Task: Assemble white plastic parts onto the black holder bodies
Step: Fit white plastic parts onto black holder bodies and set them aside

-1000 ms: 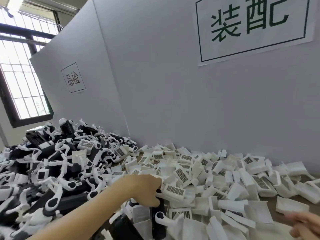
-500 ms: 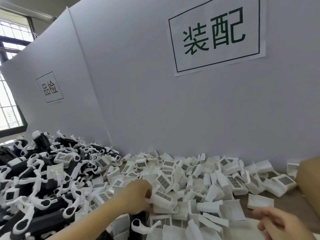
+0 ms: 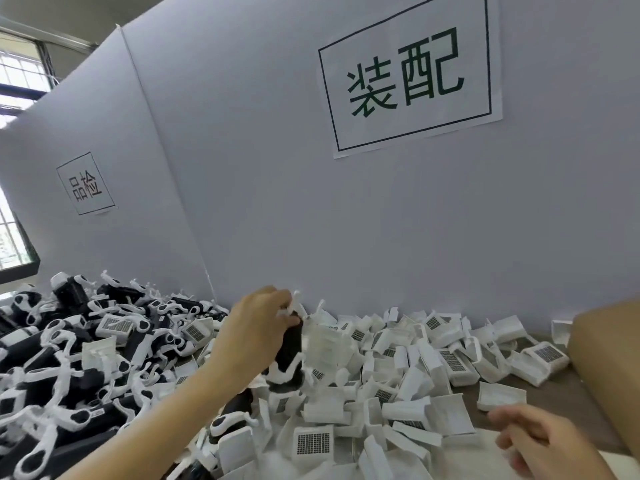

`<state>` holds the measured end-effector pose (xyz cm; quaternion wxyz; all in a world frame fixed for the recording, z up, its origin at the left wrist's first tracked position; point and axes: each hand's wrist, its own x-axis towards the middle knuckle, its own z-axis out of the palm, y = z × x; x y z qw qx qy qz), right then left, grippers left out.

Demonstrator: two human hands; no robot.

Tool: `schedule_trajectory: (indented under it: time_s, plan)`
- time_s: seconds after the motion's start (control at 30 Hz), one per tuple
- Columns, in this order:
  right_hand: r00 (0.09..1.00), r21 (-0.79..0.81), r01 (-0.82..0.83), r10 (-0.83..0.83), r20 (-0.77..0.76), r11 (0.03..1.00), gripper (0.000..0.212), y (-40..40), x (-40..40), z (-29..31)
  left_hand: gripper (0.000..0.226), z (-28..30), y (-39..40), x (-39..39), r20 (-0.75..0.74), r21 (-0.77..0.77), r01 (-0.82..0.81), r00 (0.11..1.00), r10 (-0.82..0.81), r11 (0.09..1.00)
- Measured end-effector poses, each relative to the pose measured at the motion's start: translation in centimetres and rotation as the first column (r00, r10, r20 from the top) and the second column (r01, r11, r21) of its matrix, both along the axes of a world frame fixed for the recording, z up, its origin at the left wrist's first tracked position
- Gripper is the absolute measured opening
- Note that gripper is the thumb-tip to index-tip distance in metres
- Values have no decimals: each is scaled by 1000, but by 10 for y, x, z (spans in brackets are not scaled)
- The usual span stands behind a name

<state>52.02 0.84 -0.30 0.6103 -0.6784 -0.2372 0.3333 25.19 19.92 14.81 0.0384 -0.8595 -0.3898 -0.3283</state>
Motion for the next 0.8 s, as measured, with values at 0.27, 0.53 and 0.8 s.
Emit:
schedule_trajectory:
  time_s: [0.27, 0.53, 0.8]
  plan:
    - [980, 27, 41, -46, 193, 999, 28, -14, -4, 23, 15, 7, -43, 66, 638, -325, 415, 760, -127, 850]
    - [931, 237, -61, 141, -336, 970, 42, -27, -7, 51, 18, -34, -102, 146, 907, -420, 827, 388, 162, 374]
    - [837, 407, -228, 392, -382, 885, 49, -40, -3, 43, 16, -85, -115, 177, 906, -423, 878, 414, 89, 225]
